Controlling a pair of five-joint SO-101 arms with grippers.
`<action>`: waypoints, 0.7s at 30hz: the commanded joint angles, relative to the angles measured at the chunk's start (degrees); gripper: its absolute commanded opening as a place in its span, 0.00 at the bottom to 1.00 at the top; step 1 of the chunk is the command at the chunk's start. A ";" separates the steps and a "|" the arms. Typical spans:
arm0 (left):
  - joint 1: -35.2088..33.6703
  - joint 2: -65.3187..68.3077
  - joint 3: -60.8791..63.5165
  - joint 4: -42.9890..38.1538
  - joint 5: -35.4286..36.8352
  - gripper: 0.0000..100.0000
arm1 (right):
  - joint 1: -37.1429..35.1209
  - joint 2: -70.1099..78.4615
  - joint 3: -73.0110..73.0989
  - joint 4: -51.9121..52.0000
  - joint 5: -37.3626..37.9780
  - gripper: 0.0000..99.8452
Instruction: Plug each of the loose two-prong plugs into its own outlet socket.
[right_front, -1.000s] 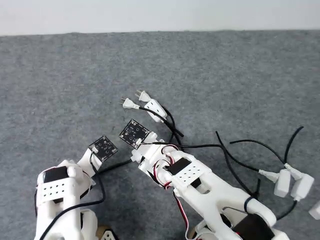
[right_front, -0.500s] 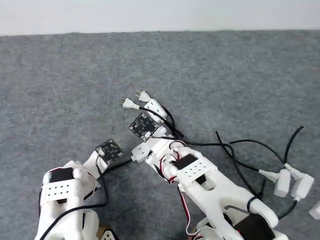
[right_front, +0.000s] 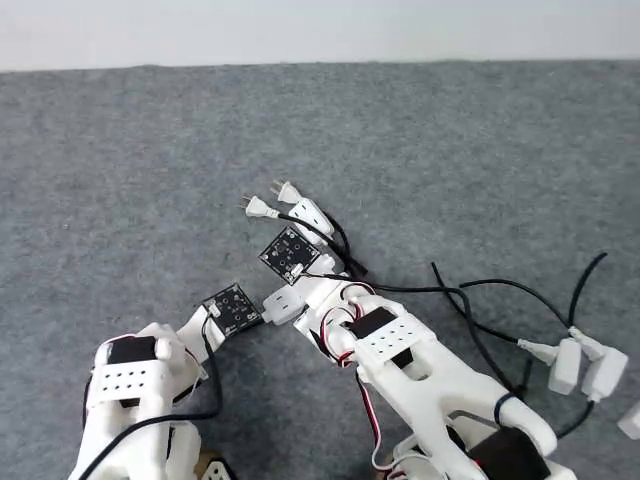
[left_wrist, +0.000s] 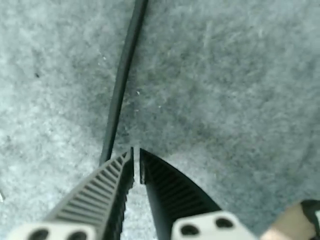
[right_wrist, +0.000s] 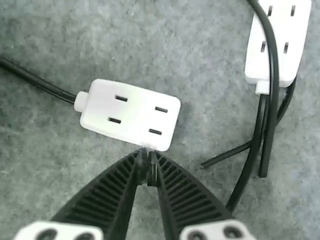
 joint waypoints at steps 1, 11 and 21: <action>-0.18 -0.35 -0.31 0.00 0.35 0.01 | 0.75 -1.89 -2.55 0.13 0.53 0.01; -1.67 -0.97 -12.09 8.00 -1.23 0.04 | 0.66 -1.89 -2.64 0.04 0.53 0.01; 5.36 -0.97 -30.11 28.84 -4.48 0.18 | 1.01 -2.59 -3.08 0.48 0.79 0.01</action>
